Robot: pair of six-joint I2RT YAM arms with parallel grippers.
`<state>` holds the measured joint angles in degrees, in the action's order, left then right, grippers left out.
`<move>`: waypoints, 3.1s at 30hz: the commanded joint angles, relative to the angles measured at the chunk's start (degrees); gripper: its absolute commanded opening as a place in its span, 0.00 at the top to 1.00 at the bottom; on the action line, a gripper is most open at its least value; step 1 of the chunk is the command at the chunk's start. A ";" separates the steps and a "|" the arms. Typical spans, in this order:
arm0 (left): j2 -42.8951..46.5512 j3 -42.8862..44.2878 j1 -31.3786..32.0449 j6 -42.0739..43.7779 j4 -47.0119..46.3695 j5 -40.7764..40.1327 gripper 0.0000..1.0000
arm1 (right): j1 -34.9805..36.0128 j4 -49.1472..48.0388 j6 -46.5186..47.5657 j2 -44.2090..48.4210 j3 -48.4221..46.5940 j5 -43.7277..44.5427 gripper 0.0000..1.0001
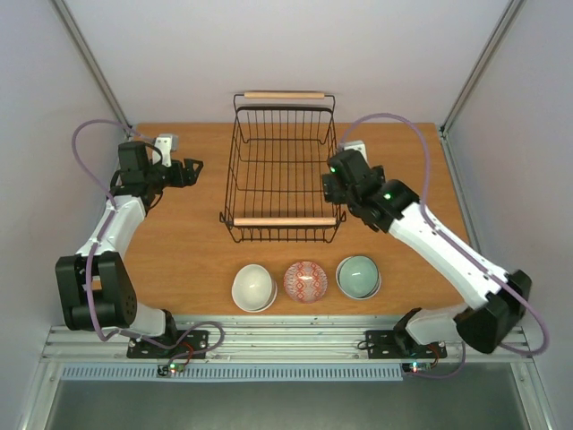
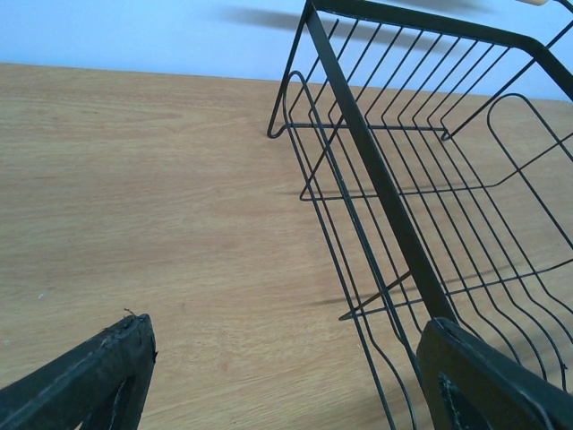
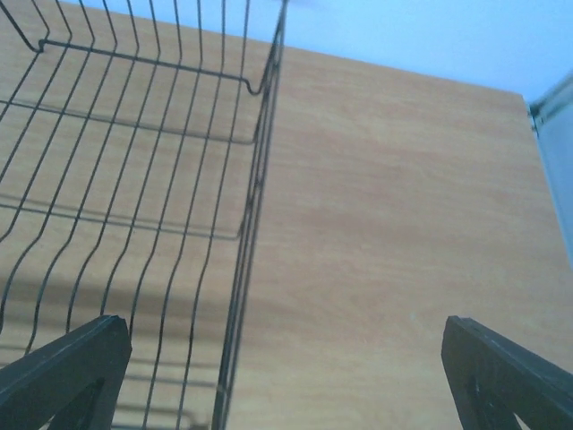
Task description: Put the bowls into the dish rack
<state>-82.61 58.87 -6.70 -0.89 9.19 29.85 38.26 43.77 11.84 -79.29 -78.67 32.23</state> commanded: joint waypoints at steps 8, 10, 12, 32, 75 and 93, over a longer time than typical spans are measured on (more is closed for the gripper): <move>2.14 -0.15 0.11 -0.87 -2.51 0.43 0.20 | 1.13 36.55 -20.51 12.38 4.07 -3.99 0.42; 2.23 0.34 0.15 -0.87 -1.70 0.40 0.20 | 2.71 40.59 -24.27 11.87 6.79 -5.61 0.45; 2.40 0.45 0.11 -0.72 -1.47 0.39 0.20 | 4.62 43.42 -28.22 11.19 9.88 -6.14 0.46; 2.03 0.28 0.11 -1.66 -1.37 1.88 0.20 | 10.87 34.01 -43.69 5.14 25.68 -10.88 0.58; 4.62 8.75 3.69 -0.63 9.35 17.15 0.23 | 13.74 25.30 -15.21 -1.89 -17.41 16.61 0.99; 3.56 16.60 16.67 4.59 20.87 19.37 0.26 | 6.34 6.47 2.11 -28.23 -43.32 -4.54 0.99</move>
<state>-78.02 74.15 7.66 0.80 28.51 50.00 44.14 55.27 11.31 -106.50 -116.14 32.42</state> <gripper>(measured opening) 0.736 0.058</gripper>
